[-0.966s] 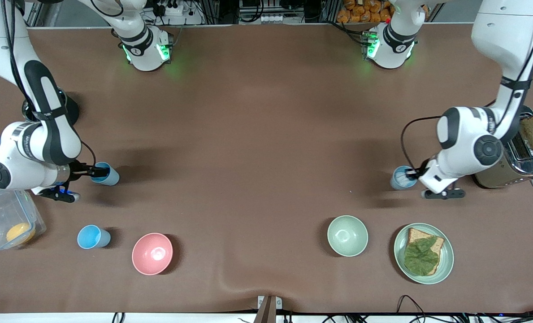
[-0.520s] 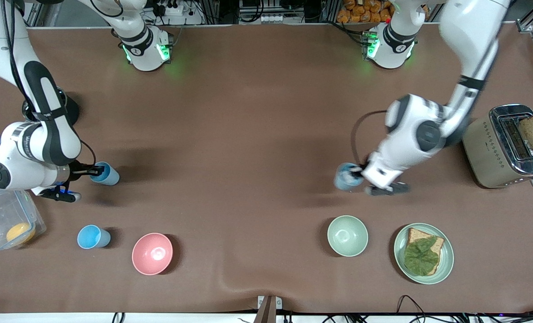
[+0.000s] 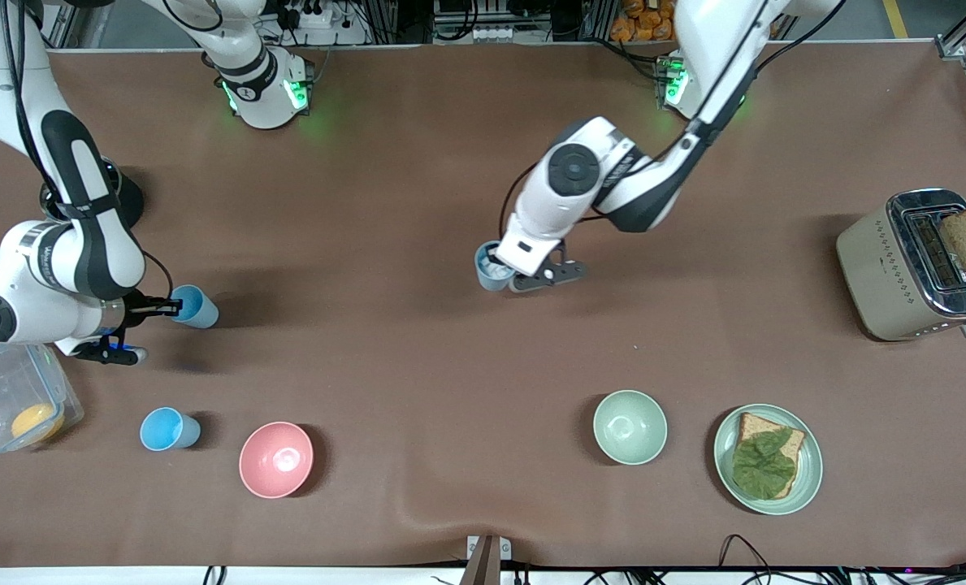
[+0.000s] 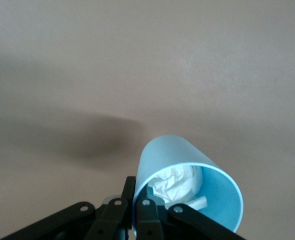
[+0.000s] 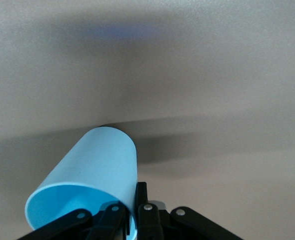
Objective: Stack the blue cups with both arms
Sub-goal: 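Carry the blue cup to the table middle with the left gripper, then place the cup with the left gripper while the right gripper brings its cup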
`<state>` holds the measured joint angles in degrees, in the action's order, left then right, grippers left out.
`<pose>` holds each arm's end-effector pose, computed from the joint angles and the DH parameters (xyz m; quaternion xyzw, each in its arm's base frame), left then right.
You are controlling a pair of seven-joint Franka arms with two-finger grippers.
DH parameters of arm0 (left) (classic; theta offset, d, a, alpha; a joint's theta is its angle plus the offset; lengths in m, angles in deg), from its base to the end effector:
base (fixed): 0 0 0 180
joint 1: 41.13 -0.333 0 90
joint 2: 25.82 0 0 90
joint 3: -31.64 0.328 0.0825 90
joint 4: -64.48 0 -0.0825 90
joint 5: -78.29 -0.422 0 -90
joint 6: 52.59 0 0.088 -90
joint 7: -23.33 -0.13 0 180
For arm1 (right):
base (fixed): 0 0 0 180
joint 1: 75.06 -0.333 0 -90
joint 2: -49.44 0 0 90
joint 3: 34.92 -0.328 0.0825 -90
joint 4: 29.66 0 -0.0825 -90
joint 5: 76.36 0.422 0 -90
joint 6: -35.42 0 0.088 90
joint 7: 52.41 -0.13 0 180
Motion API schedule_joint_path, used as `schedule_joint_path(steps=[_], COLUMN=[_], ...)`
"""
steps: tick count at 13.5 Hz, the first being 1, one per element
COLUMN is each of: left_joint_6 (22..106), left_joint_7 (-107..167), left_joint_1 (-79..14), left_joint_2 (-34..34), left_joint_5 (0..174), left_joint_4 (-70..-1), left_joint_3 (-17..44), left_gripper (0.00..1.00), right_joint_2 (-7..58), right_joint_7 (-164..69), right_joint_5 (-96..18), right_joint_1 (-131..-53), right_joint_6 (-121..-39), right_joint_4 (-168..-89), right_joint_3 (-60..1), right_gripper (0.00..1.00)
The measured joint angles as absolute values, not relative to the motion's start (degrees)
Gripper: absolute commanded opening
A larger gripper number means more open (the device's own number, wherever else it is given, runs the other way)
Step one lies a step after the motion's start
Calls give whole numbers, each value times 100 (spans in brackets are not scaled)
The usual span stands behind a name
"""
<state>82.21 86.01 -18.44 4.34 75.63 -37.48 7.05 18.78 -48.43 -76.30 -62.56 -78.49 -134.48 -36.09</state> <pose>0.4924 -0.5008 0.2572 0.9840 0.1483 -0.0439 0.0884 0.6148 -0.1233 0.1769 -0.9803 0.0637 0.1846 0.0307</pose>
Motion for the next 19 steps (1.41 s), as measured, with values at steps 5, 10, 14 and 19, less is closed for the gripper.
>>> schedule_joint_path(steps=[5,10,14,19], left_joint_6=[8275,8412,8052,6633], left_joint_7=[9514,9731,9858,9142], left_joint_1=[-1252,-1152,-1177,-1919], left_joint_2=[1219,1428,1003,-610], left_joint_5=[7110,7005,6961,6468], left_joint_4=[-3315,-3206,-2976,-2897], left_joint_3=[723,773,858,1003], left_gripper=[0,100,100,100], right_joint_2=[2039,2309,2372,2551], right_joint_7=[-4844,-4853,-5135,-6535], right_joint_5=[-7541,-7092,-6375,-5387], right_joint_1=[-6303,-6380,-6555,-7376], right_joint_6=[-7060,-6219,-5831,-5717], right_joint_4=[-13177,-12922,-12913,-12889], right_joint_3=[-3691,-3739,-3749,-3807], right_gripper=[0,0,0,0])
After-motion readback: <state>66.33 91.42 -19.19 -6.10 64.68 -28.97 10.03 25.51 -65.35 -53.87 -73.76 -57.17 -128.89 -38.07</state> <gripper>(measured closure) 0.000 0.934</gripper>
